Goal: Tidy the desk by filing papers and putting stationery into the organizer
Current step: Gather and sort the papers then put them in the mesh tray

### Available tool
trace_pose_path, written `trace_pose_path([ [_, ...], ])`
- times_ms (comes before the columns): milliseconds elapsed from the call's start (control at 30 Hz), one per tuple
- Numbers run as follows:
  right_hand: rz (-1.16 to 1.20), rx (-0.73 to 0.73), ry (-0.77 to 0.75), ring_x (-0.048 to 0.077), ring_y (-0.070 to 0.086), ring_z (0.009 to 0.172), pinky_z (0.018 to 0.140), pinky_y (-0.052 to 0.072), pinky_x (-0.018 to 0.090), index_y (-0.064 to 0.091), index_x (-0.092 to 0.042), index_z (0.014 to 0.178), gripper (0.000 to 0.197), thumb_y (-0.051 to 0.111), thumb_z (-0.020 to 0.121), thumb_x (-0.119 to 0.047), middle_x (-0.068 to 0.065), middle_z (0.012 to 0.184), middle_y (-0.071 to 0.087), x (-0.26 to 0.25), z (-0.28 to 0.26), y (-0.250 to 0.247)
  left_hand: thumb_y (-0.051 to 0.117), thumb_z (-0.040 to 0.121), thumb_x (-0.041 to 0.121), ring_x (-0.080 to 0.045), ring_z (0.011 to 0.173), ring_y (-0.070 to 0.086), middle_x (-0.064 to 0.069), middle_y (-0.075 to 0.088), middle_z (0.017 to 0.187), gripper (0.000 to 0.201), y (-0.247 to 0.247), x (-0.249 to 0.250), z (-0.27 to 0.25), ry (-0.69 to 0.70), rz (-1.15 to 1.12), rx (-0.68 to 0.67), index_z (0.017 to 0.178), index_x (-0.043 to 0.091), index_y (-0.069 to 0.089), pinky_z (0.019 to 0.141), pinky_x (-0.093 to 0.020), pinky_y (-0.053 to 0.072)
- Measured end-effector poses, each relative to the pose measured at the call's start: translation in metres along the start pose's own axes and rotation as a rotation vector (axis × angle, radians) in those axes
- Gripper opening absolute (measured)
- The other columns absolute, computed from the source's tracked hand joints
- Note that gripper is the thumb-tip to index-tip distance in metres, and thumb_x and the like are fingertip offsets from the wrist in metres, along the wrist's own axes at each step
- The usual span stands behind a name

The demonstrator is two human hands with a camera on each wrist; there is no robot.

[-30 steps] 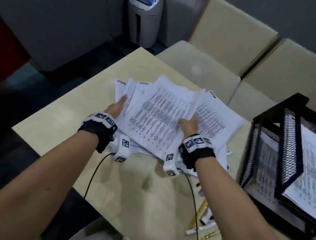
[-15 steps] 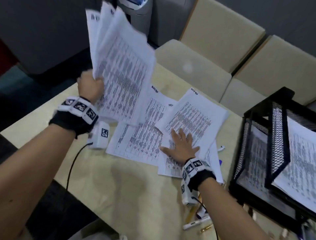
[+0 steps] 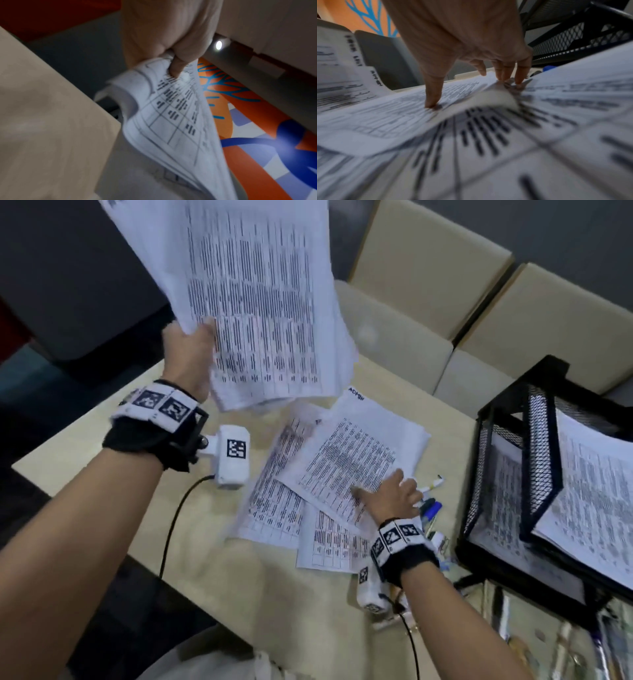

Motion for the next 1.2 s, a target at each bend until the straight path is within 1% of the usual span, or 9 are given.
trace_pose_path([
  [100,0.017,-0.027,0.038,0.043,0.02,0.135,0.107,0.027,0.054,0.006,-0.009,0.146,0.12,0.075,0.062,-0.06,0.024,0.147,0.018,-0.003,0.006,0.0,0.05,0.089,0.004,-0.023,0.098,0.067,-0.006,0.068,0.101,0.019,0.022,0.039,-0.006,0.077,-0.152,-0.206,0.097,0.015,0.063,0.086,-0.039,0.055],
  [233,0.148,-0.053,0.115,0.046,0.034,0.128,0.102,0.037,0.048,0.002,-0.002,0.145,0.12,0.082,0.064,-0.04,0.028,0.144,0.018,-0.004,0.014,-0.005,0.048,0.091,0.007,-0.014,0.08,0.063,-0.003,0.065,0.091,0.016,0.053,0.028,-0.03,0.0,0.058,-0.3,0.093,0.011,0.064,0.083,-0.033,0.053],
  [433,0.261,-0.02,0.145,0.04,0.05,0.119,0.095,0.041,0.038,0.045,0.01,0.124,0.042,0.053,0.086,-0.005,0.028,0.129,0.051,0.021,0.029,-0.026,0.052,0.086,0.017,-0.028,0.092,0.056,-0.016,0.058,0.1,0.022,0.006,-0.088,-0.029,-0.352,0.866,-0.198,0.102,0.003,0.058,0.076,-0.03,0.04],
  [533,0.275,0.052,0.155,0.041,0.052,0.116,0.095,0.042,0.038,0.058,0.01,0.112,0.03,0.051,0.086,-0.002,0.027,0.124,0.057,0.036,0.028,-0.031,0.046,0.088,0.02,-0.034,0.118,0.045,-0.02,0.046,0.124,0.037,-0.025,-0.12,-0.035,-0.422,1.311,-0.142,0.116,-0.002,0.055,0.103,-0.037,0.036],
  [700,0.3,0.042,0.124,0.039,0.046,0.122,0.101,0.036,0.039,0.051,0.008,0.119,0.039,0.044,0.091,-0.018,0.029,0.13,0.05,0.027,0.018,-0.019,0.051,0.084,0.026,-0.035,0.102,0.049,-0.021,0.046,0.125,0.042,-0.016,-0.129,-0.042,-0.438,1.326,-0.158,0.115,-0.002,0.053,0.087,-0.035,0.04],
  [867,0.37,-0.017,0.082,0.038,0.048,0.122,0.097,0.04,0.036,0.044,0.003,0.126,0.038,0.046,0.091,-0.011,0.025,0.134,0.047,0.005,0.001,-0.016,0.052,0.089,0.028,-0.037,0.102,0.057,-0.021,0.053,0.121,0.039,0.02,-0.139,-0.067,-0.398,1.187,-0.439,0.113,-0.002,0.056,0.094,-0.043,0.049],
  [1000,0.39,0.341,-0.13,0.037,0.057,0.101,0.079,0.042,0.034,0.058,0.0,0.106,0.023,0.043,0.089,-0.004,0.025,0.111,0.061,-0.006,-0.02,-0.07,0.043,0.092,0.022,-0.034,0.119,0.037,-0.017,0.034,0.13,0.036,0.016,-0.145,-0.079,-0.355,1.401,-0.375,0.122,0.003,0.049,0.104,-0.036,0.032],
  [1100,0.602,0.763,-0.329,0.017,0.049,0.077,0.07,0.034,0.031,0.057,0.007,0.101,0.021,0.043,0.092,-0.005,0.026,0.098,0.063,-0.02,-0.041,-0.147,0.047,0.09,0.019,-0.036,0.124,0.032,-0.018,0.032,0.132,0.037,0.01,-0.148,-0.081,-0.33,1.366,-0.365,0.123,0.001,0.048,0.099,-0.039,0.036],
  [1200,0.958,1.073,-0.415,0.004,0.044,0.074,0.064,0.034,0.006,0.057,0.007,0.1,0.021,0.044,0.09,-0.005,0.015,0.093,0.063,-0.027,-0.056,-0.207,0.051,0.088,0.022,-0.037,0.123,0.033,-0.019,0.035,0.13,0.039,0.009,-0.147,-0.083,-0.3,1.356,-0.389,0.121,0.0,0.051,0.095,-0.042,0.039],
])
Point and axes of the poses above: each hand's wrist, its own z-axis towards the middle knuckle, its own y-axis out of the palm, x = y × z, the point moved 3 cm from there along z, towards the middle knuckle
